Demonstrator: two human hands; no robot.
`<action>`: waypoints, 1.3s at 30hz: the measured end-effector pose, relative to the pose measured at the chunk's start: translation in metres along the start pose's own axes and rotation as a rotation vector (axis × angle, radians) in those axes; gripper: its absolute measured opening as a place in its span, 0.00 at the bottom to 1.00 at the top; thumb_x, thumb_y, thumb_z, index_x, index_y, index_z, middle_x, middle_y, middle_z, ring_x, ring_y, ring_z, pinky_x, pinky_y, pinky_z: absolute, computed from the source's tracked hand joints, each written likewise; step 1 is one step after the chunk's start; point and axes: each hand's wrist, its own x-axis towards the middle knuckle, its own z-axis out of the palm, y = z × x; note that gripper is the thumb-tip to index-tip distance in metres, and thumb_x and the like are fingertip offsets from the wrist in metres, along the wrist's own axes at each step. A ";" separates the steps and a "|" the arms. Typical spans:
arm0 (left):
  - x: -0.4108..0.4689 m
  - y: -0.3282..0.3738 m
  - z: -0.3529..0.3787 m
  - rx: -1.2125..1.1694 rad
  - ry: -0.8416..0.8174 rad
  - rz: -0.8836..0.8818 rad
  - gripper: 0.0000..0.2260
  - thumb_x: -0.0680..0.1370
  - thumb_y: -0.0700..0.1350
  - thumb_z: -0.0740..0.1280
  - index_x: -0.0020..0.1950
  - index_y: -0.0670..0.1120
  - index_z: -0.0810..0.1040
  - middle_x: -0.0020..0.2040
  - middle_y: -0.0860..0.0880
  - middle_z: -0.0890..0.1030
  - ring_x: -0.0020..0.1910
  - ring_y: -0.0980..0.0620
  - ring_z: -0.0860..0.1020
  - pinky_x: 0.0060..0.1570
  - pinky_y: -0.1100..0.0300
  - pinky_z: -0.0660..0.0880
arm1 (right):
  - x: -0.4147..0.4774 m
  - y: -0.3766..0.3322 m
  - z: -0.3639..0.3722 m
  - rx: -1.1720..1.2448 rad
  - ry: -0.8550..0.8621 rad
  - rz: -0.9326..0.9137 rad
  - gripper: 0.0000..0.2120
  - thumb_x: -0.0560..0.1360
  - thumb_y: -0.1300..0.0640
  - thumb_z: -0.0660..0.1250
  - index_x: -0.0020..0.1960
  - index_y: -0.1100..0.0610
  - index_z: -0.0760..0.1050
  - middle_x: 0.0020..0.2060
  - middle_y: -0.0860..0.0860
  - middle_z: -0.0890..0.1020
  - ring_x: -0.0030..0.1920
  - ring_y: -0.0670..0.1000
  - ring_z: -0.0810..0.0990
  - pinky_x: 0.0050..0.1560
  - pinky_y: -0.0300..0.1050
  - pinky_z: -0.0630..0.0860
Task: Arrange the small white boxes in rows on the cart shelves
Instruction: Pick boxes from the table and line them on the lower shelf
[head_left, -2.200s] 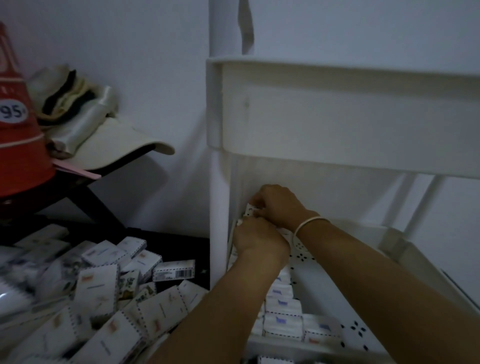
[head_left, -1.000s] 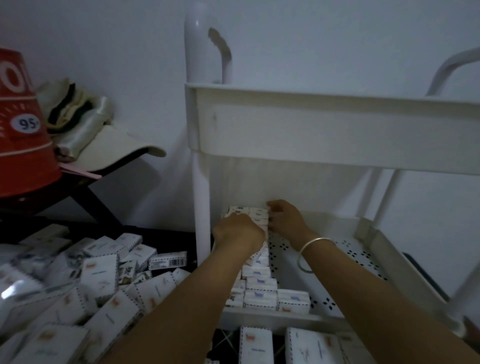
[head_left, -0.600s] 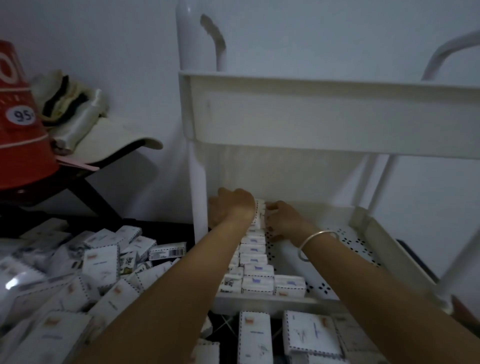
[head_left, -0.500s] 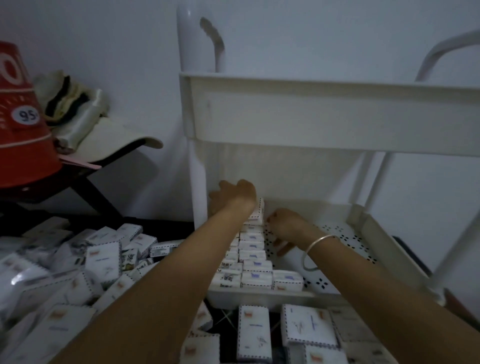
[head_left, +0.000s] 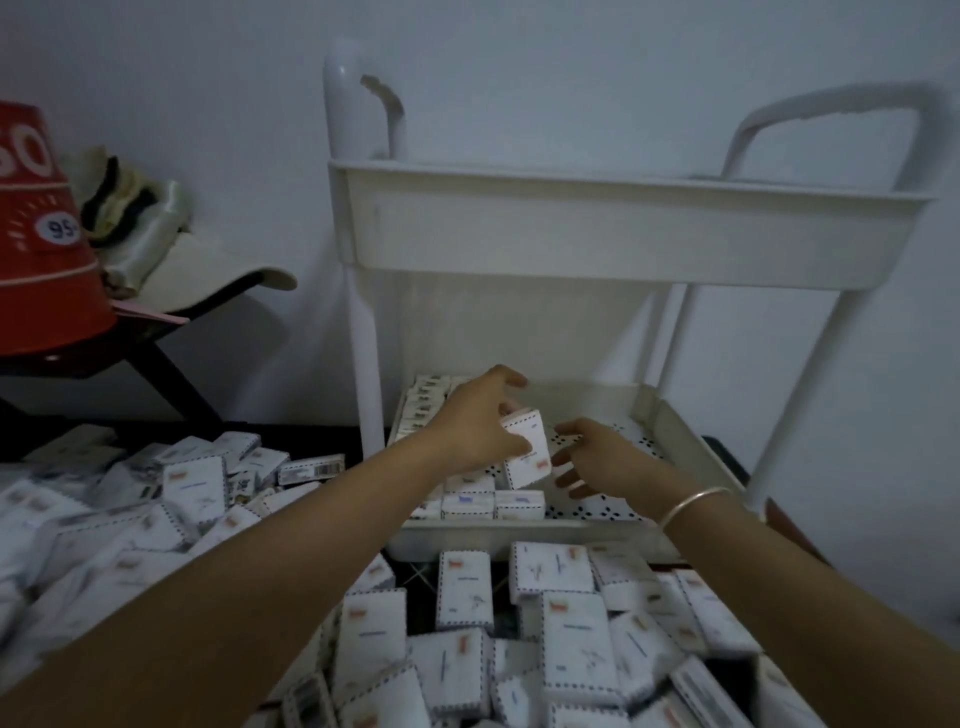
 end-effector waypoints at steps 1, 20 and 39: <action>-0.001 0.000 0.003 0.022 -0.005 0.039 0.25 0.69 0.37 0.76 0.64 0.48 0.73 0.54 0.49 0.81 0.54 0.53 0.79 0.55 0.56 0.78 | -0.004 0.003 -0.002 -0.037 0.016 -0.023 0.22 0.79 0.66 0.57 0.72 0.57 0.63 0.54 0.58 0.78 0.44 0.56 0.80 0.49 0.52 0.80; -0.006 -0.004 0.006 -0.074 0.173 0.081 0.19 0.71 0.39 0.75 0.57 0.53 0.73 0.49 0.54 0.78 0.44 0.60 0.77 0.36 0.73 0.74 | -0.035 0.010 0.003 0.423 0.122 -0.293 0.15 0.74 0.63 0.71 0.56 0.53 0.70 0.52 0.54 0.82 0.50 0.52 0.83 0.51 0.47 0.81; -0.110 0.011 -0.028 0.271 -0.145 0.102 0.05 0.77 0.44 0.67 0.48 0.52 0.82 0.47 0.58 0.81 0.45 0.61 0.77 0.45 0.72 0.72 | -0.055 -0.003 0.014 -0.542 0.038 -0.455 0.21 0.80 0.62 0.57 0.72 0.54 0.64 0.68 0.52 0.72 0.66 0.51 0.72 0.66 0.44 0.69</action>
